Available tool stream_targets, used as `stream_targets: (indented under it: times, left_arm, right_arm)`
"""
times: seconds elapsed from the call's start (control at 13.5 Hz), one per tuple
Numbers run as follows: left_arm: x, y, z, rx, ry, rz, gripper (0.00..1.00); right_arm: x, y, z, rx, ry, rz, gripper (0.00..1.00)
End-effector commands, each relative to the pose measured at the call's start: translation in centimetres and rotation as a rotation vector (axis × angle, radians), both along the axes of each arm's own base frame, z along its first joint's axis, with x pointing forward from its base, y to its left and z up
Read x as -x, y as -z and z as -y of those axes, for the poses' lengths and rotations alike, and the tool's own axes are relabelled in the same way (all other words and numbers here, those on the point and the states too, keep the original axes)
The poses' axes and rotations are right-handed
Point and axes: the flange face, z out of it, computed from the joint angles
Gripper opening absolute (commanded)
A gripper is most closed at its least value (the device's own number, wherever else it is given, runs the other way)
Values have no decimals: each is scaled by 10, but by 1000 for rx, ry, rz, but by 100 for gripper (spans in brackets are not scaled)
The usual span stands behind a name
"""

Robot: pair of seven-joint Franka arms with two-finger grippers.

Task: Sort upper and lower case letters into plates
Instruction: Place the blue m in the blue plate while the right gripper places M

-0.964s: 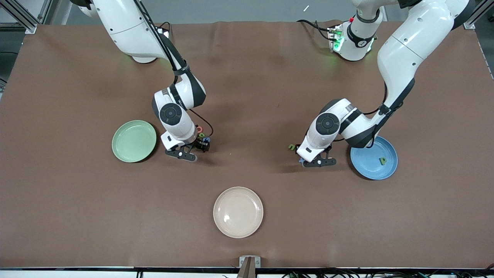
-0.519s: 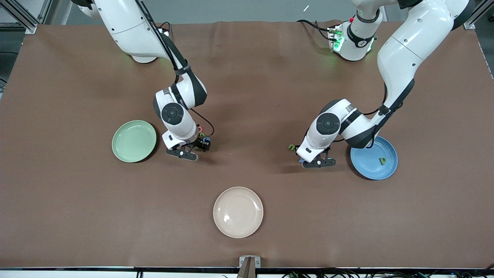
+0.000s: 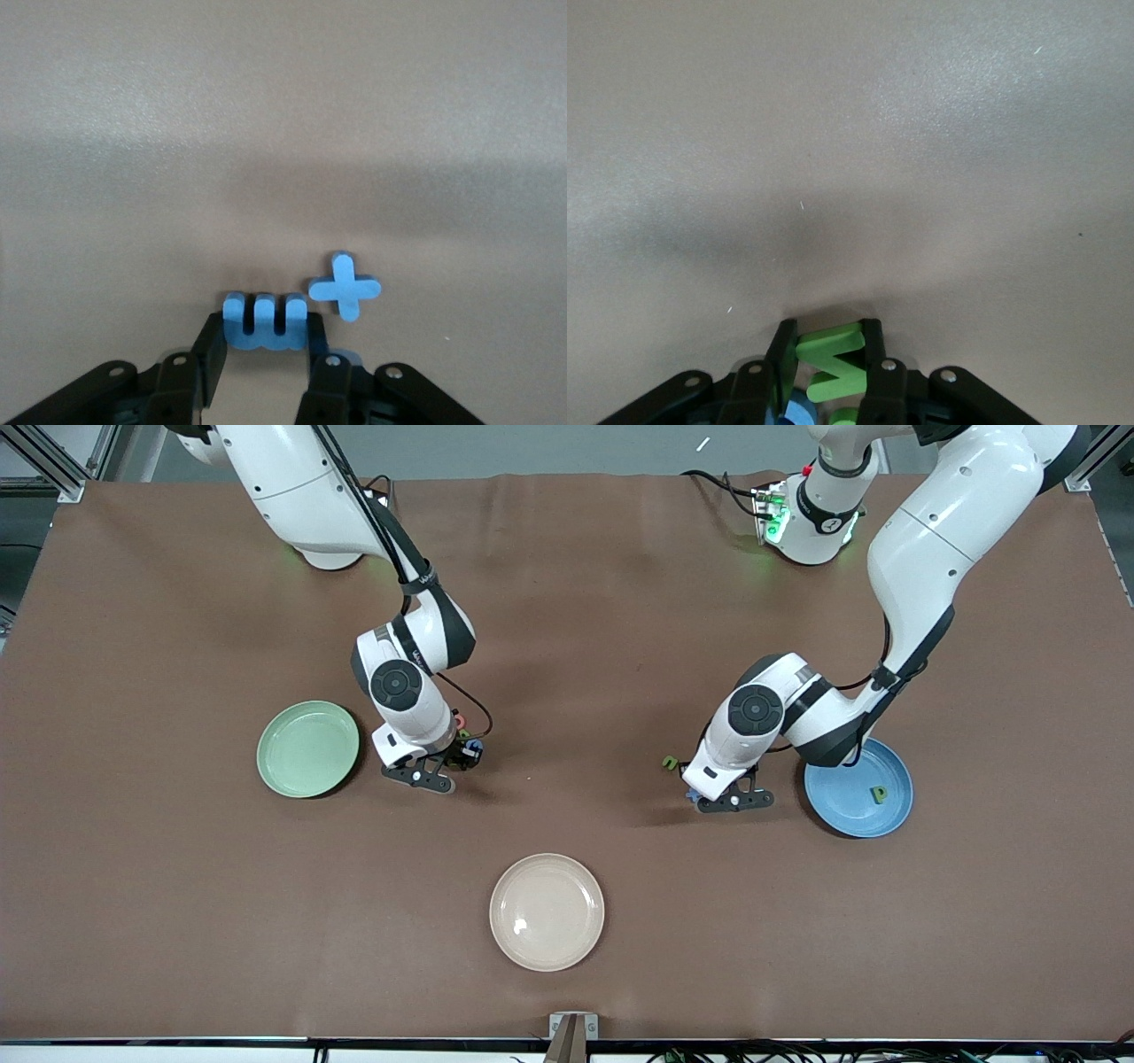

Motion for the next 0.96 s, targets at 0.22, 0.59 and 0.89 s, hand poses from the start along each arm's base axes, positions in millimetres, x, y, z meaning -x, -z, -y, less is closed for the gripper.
stream_targets:
  times: [0.22, 0.59, 0.89]
  left_arm:
    - [-11, -53, -17, -76, -30, 41, 20]
    - [-8, -91, -89, -28, 66, -46, 20]
    - [-1, -81, -156, -60, 166, -97, 20]
  right_arm:
    - [-16, -38, 43, 3, -32, -64, 0]
    - [-35, -105, 143, -30, -191, -145, 0]
    - [-20, -103, 223, -60, -274, -149, 0]
